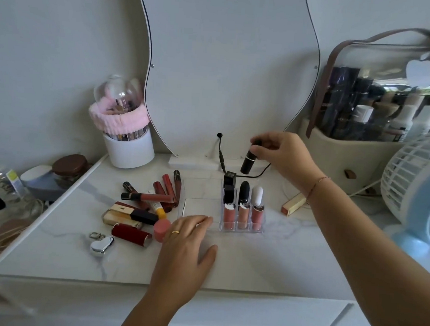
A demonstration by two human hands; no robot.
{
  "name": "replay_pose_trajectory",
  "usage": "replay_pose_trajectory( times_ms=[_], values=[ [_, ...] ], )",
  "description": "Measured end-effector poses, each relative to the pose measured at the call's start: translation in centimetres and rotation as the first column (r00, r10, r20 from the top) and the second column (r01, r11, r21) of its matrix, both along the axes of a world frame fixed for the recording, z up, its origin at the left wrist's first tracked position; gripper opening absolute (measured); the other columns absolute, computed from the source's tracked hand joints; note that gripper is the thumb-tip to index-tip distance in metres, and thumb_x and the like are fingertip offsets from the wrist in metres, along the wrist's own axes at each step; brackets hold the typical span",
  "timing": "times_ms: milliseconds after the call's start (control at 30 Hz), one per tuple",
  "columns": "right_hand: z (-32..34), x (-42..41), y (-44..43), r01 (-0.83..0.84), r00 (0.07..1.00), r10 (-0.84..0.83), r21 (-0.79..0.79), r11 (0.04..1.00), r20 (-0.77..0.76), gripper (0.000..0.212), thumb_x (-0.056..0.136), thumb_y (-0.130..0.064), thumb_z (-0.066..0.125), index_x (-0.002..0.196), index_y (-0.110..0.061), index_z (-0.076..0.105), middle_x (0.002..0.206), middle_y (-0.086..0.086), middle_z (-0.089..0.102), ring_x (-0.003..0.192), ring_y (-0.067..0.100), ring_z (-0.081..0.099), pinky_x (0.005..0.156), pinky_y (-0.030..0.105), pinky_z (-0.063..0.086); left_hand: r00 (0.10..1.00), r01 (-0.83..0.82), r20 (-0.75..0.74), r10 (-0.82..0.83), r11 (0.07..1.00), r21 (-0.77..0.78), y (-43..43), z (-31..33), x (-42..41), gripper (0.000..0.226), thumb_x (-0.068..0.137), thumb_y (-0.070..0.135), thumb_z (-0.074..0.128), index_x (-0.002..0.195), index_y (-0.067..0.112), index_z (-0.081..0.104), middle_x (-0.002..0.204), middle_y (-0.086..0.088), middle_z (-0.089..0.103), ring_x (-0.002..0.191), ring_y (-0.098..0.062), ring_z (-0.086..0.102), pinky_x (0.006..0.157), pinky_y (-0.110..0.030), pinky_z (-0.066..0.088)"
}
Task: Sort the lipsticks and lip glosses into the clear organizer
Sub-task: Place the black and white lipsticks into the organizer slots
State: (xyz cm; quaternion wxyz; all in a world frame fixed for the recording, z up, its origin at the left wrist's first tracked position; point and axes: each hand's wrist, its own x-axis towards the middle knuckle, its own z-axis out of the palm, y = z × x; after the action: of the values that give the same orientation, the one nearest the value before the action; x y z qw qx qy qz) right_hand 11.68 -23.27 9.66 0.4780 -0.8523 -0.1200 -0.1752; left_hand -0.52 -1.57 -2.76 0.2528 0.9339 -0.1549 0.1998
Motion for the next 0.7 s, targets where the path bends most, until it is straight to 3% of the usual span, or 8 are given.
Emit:
replay_pose_trajectory(
  times_ms=[100,267,700],
  values=[
    [0.4,-0.7,0.8,-0.03,1.0,0.028,-0.137,0.99,-0.014,0.017,0.078,-0.021,0.071,0.095,-0.02,0.07,0.081,-0.008,0.071,0.077,0.003,0.067,0.073,0.012,0.049,1.0,0.002,-0.007,-0.002,1.0,0.001,0.0,0.0,0.0,0.049,0.087,0.035,0.054,0.134,0.026,0.044,0.132,0.012,0.046,0.127,-0.01,0.033,0.104,-0.025,0.025],
    [-0.4,-1.0,1.7,-0.05,0.997,0.039,-0.191,0.98,-0.062,0.021,0.079,-0.017,0.07,0.1,-0.014,0.071,0.088,0.002,0.073,0.084,0.014,0.068,0.085,0.027,0.053,1.0,0.0,-0.007,0.0,1.0,0.001,0.0,0.0,0.0,0.049,0.087,0.035,0.053,0.134,0.026,0.044,0.132,0.011,0.046,0.127,-0.011,0.032,0.103,-0.025,0.023],
    [0.2,-1.5,2.0,-0.074,0.997,0.063,-0.329,0.942,-0.045,0.021,0.081,-0.02,0.067,0.101,-0.016,0.071,0.088,0.0,0.074,0.082,0.011,0.068,0.084,0.025,0.052,1.0,-0.005,-0.005,0.005,1.0,-0.006,0.0,-0.1,0.1,0.048,0.087,0.034,0.055,0.133,0.025,0.045,0.132,0.011,0.047,0.127,-0.012,0.034,0.104,-0.028,0.027]
  ],
)
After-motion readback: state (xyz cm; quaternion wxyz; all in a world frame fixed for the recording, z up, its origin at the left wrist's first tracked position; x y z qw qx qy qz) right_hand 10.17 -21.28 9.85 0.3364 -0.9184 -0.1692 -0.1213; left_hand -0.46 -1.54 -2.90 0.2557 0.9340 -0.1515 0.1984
